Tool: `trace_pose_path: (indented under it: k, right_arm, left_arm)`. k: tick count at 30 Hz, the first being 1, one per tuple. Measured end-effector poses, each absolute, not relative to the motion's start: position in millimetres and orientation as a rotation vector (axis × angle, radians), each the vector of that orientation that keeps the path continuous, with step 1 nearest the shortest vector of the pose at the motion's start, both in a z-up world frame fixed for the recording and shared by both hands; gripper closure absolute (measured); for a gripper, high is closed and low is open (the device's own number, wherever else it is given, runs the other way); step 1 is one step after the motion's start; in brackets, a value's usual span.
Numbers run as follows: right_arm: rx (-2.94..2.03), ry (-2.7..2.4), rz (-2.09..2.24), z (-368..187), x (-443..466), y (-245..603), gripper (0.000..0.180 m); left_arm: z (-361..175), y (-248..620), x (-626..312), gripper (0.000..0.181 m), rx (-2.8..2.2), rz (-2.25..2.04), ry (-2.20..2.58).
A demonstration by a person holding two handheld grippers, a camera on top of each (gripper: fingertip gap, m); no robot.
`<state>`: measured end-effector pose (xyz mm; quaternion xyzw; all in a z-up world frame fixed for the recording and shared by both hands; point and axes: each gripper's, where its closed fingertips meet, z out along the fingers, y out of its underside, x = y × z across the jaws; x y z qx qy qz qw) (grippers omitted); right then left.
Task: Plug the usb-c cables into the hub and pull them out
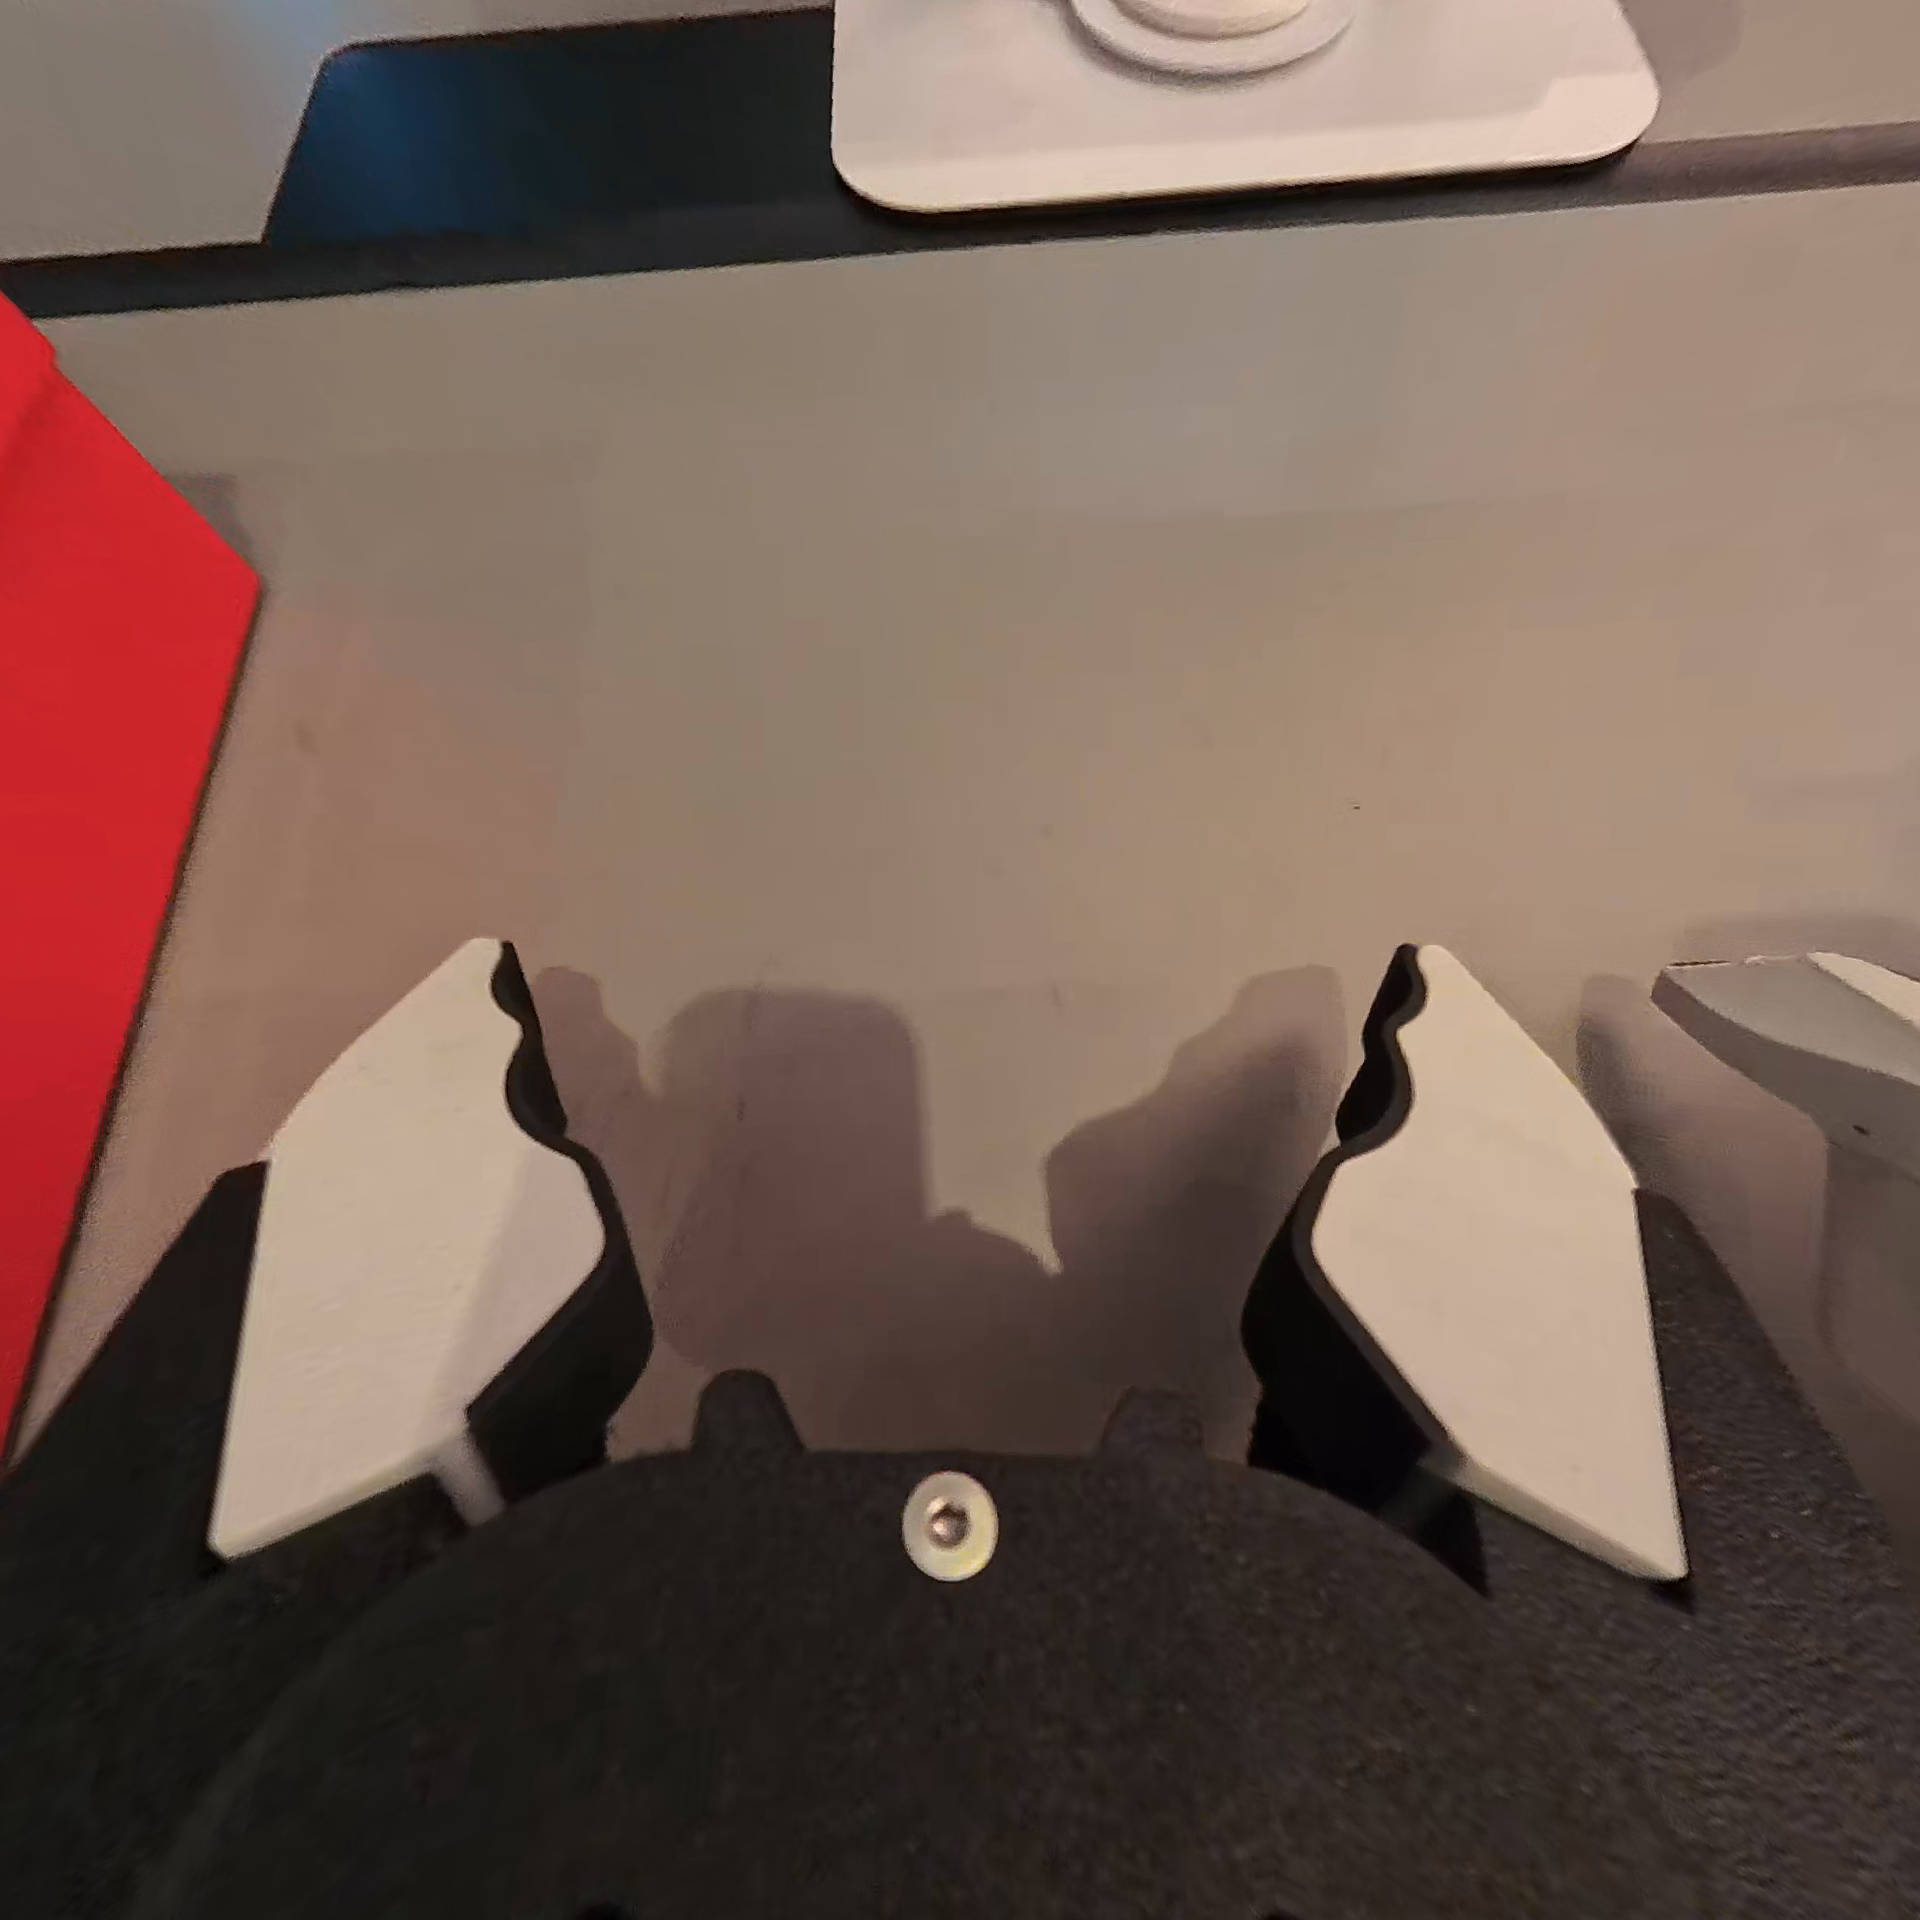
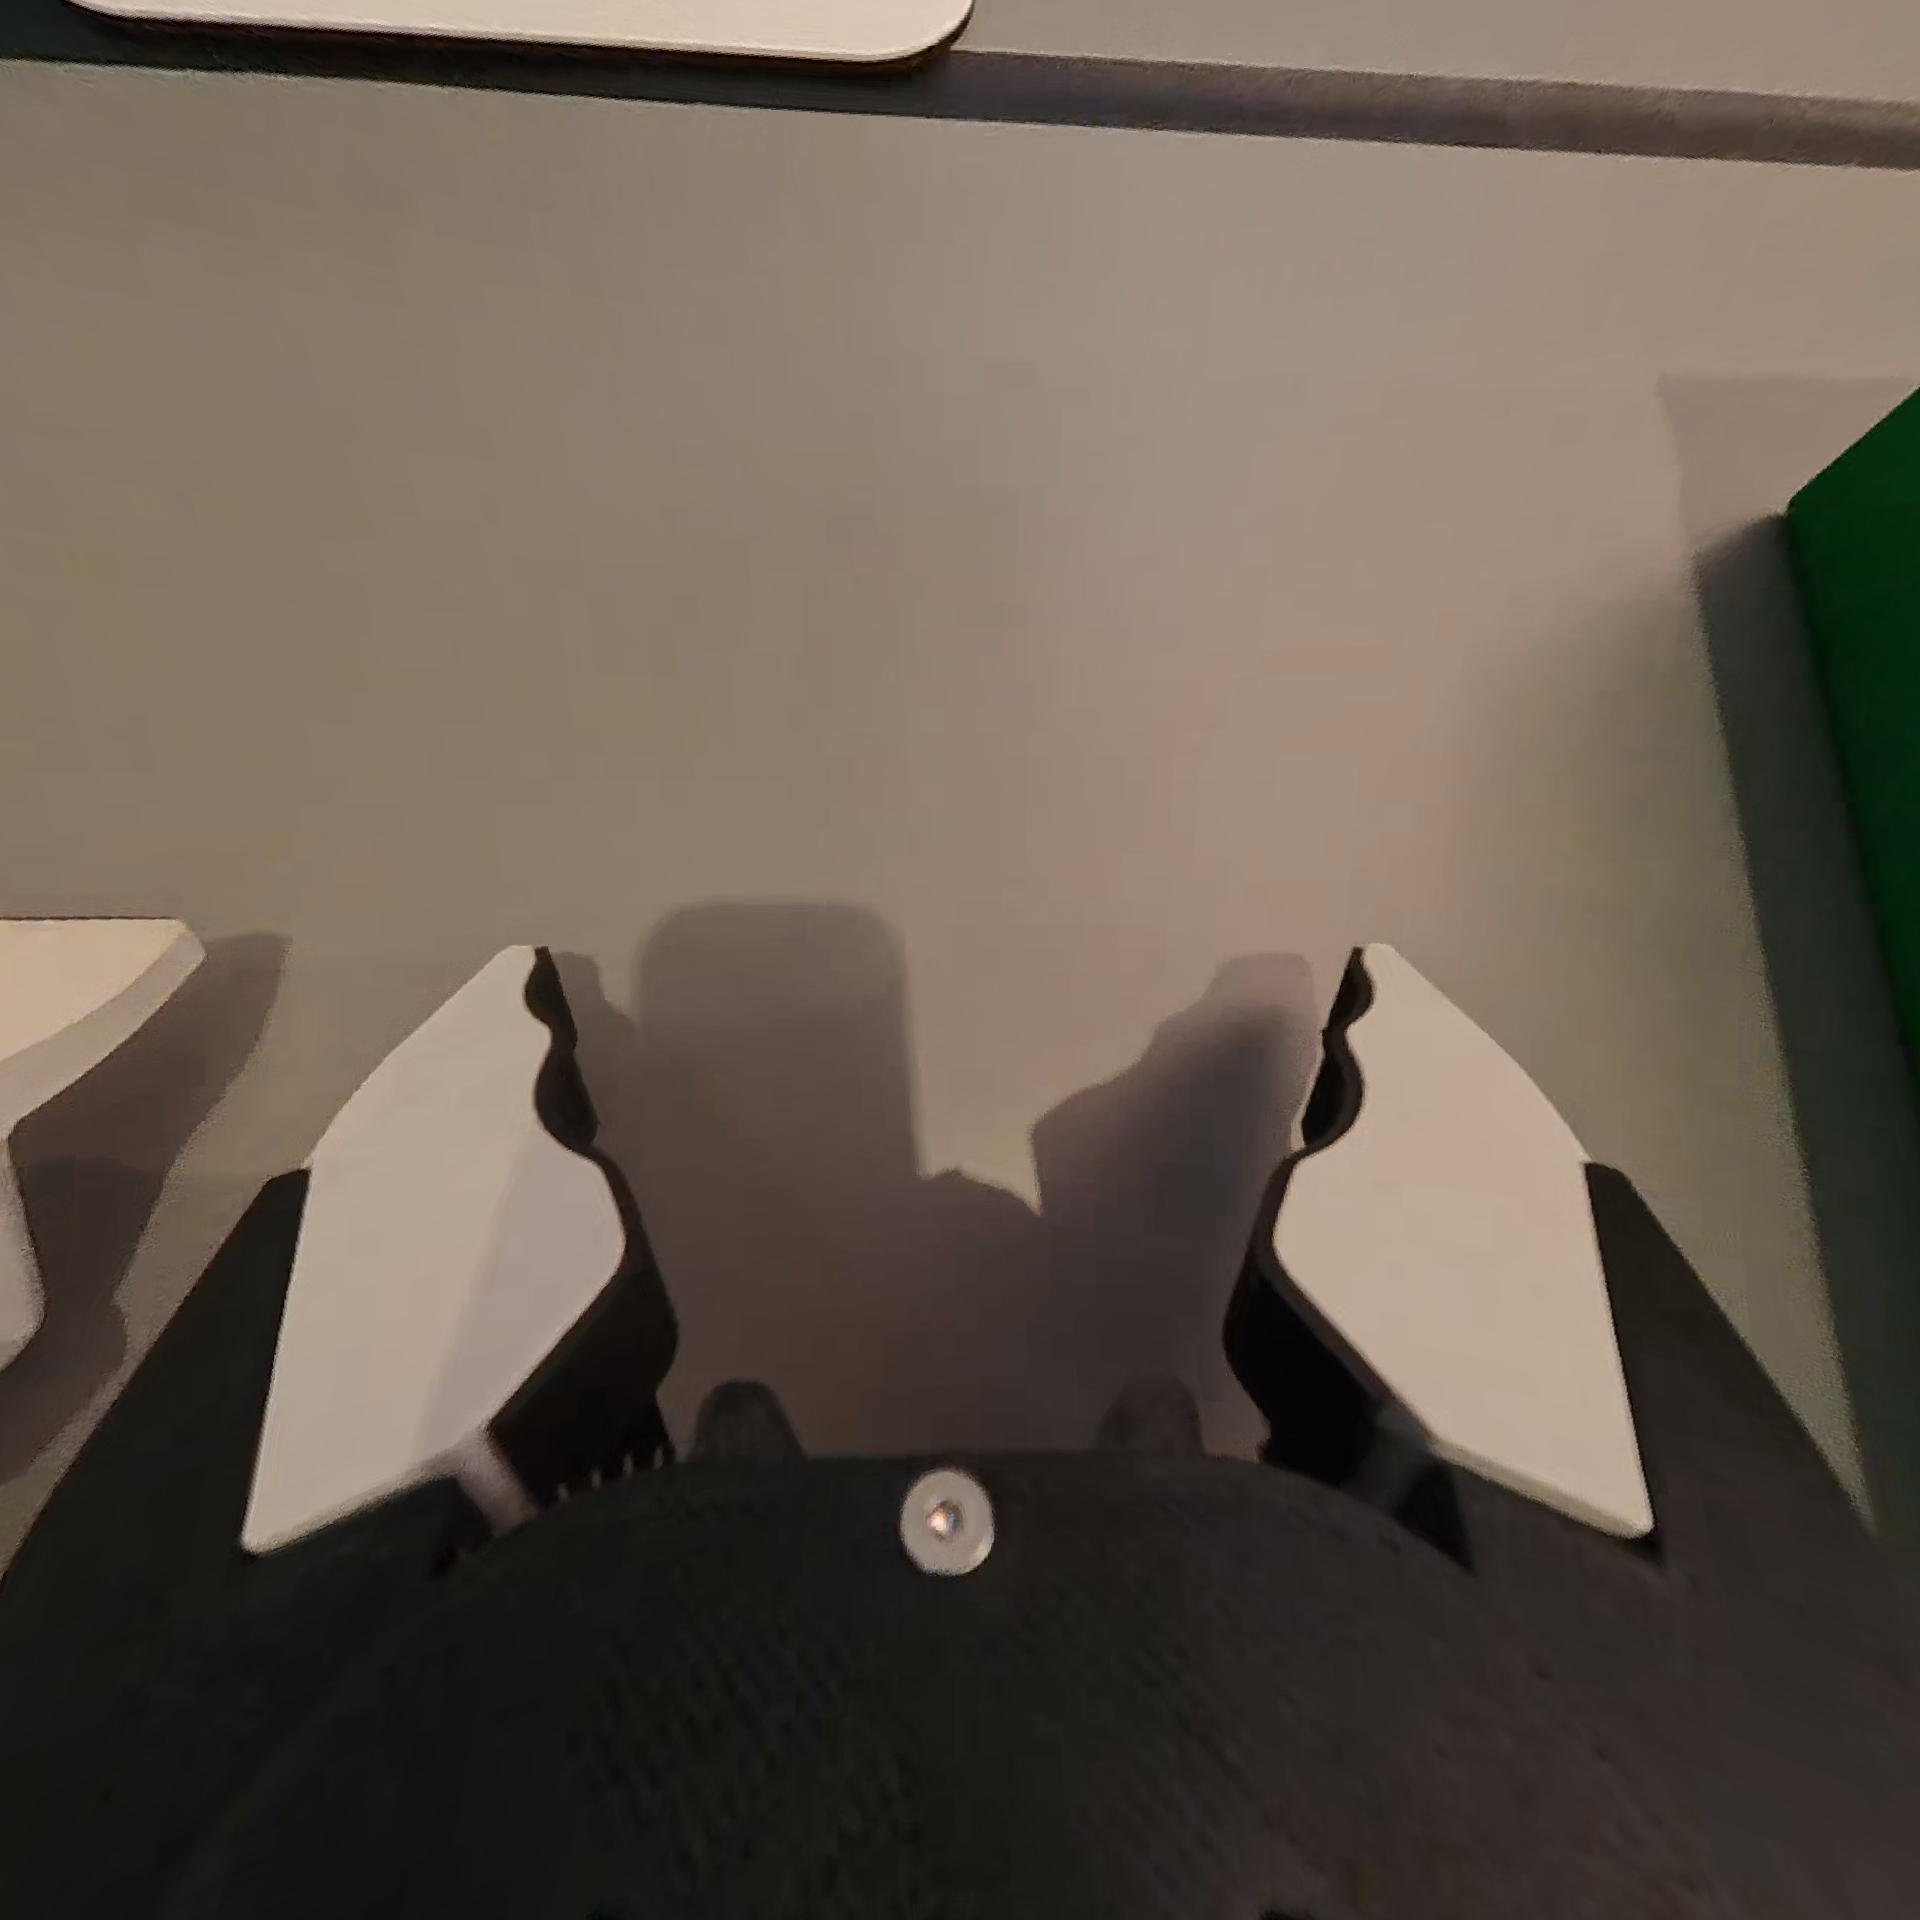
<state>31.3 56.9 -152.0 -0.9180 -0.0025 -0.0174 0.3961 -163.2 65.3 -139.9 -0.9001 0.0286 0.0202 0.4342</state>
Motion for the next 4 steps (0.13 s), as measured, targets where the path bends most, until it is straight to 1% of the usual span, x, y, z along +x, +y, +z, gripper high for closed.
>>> trace_pose_path:
  k: [4]
  right_arm:
    - [-2.36, 0.005, -0.047, -162.1, 32.2, 61.4, 0.043]
  left_arm:
    - [-153.2, 69.1, -163.5, 0.036, -2.322, 0.019, 0.057]
